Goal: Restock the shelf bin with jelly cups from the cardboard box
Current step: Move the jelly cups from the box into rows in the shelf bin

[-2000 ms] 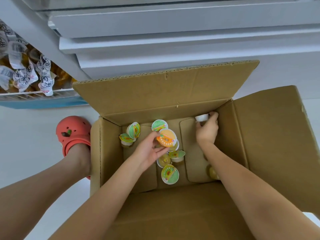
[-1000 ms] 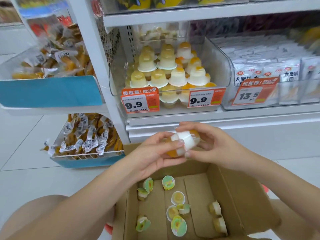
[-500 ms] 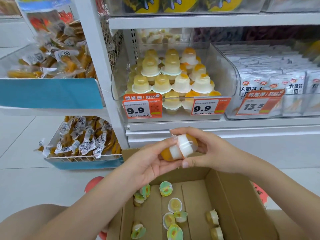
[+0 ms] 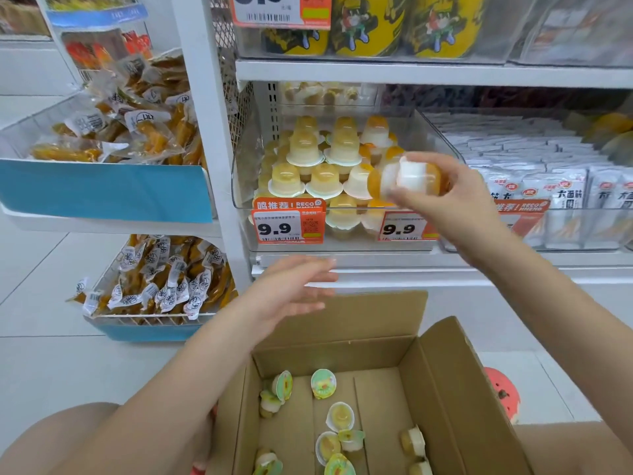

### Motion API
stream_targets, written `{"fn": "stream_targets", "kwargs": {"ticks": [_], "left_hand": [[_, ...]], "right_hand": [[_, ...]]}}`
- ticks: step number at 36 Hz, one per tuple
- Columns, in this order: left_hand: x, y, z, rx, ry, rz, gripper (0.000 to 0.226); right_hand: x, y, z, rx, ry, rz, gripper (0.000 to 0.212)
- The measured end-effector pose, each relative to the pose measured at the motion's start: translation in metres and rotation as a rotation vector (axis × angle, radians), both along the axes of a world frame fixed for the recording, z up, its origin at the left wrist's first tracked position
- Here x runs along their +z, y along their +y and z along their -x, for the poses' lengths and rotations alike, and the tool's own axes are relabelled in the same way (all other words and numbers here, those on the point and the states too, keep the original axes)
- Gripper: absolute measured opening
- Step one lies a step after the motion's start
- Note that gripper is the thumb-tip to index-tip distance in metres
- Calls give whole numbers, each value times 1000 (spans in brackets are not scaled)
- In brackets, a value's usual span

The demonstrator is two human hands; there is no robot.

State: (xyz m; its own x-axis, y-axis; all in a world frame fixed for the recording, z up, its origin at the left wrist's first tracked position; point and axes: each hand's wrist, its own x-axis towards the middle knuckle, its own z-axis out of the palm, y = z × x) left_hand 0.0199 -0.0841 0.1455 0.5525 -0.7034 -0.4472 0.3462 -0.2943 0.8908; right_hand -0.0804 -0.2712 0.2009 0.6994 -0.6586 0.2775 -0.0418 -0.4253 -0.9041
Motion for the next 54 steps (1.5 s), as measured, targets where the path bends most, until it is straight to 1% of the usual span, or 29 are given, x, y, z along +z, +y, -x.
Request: {"fn": "stream_targets", "kwargs": {"ticks": [2,3,4,5,8,9,10,12,15,18,20,29,32,38,40,43,45,46,49,51,52,54], "left_hand": [[0,0,-11,5,-153,-129,25],[0,0,-15,-6,-241,-174,24],[0,1,-19,-37,-368,-212,25],[-1,3,-22,-97,-558,-263,27],[-6,13,-27,-369,-1272,-552,36],[-10,16,-30,-435,-1423,-643,38],[-13,20,-34,-484,-1481,-713,40],[-15,22,-42,-521,-1425,-748,46],[-12,20,-56,-458,-1367,-688,50],[-9,17,-62,-383,-1353,-618,53],[-9,16,-65,-355,-1338,-569,55],[-10,11,-66,-311,-1329,-524,56],[-11,11,-66,-327,-1335,-526,59],[-14,13,-64,-351,-1334,-546,55],[-17,13,-64,-365,-1333,-550,52],[-25,14,-62,-379,-1331,-565,49],[-34,13,-57,-371,-1311,-562,45],[-42,13,-53,-360,-1288,-552,43],[-79,17,-37,-346,-1150,-519,37],[-112,26,-24,-404,-1033,-545,38],[-127,32,-21,-455,-993,-576,38],[-159,43,-13,-579,-940,-644,39]], "right_hand": [[14,-19,-16,-76,58,94,53],[18,-28,-24,-101,96,142,56],[22,-37,-33,-126,133,191,59],[24,-43,-41,-144,166,238,61],[28,-58,-66,-172,258,373,62],[29,-61,-73,-175,304,411,63],[29,-63,-81,-176,354,442,65],[29,-67,-93,-168,443,489,71],[26,-75,-105,-136,535,543,76],[22,-81,-110,-87,564,536,80],[20,-81,-112,-61,557,526,79],[9,-89,-106,-28,488,484,69],[3,-92,-106,-39,480,420,71],[-1,-93,-103,-23,454,396,74],[0,-87,-95,-50,396,431,73],[-4,-66,-70,-137,196,528,56],[-15,-51,-47,-155,55,619,42],[-24,-43,-33,-156,18,655,36],[-67,-19,6,-93,0,714,25],[-107,-6,30,5,65,704,22],[-127,-1,38,66,139,672,22],[-169,8,53,202,360,566,26]]}}
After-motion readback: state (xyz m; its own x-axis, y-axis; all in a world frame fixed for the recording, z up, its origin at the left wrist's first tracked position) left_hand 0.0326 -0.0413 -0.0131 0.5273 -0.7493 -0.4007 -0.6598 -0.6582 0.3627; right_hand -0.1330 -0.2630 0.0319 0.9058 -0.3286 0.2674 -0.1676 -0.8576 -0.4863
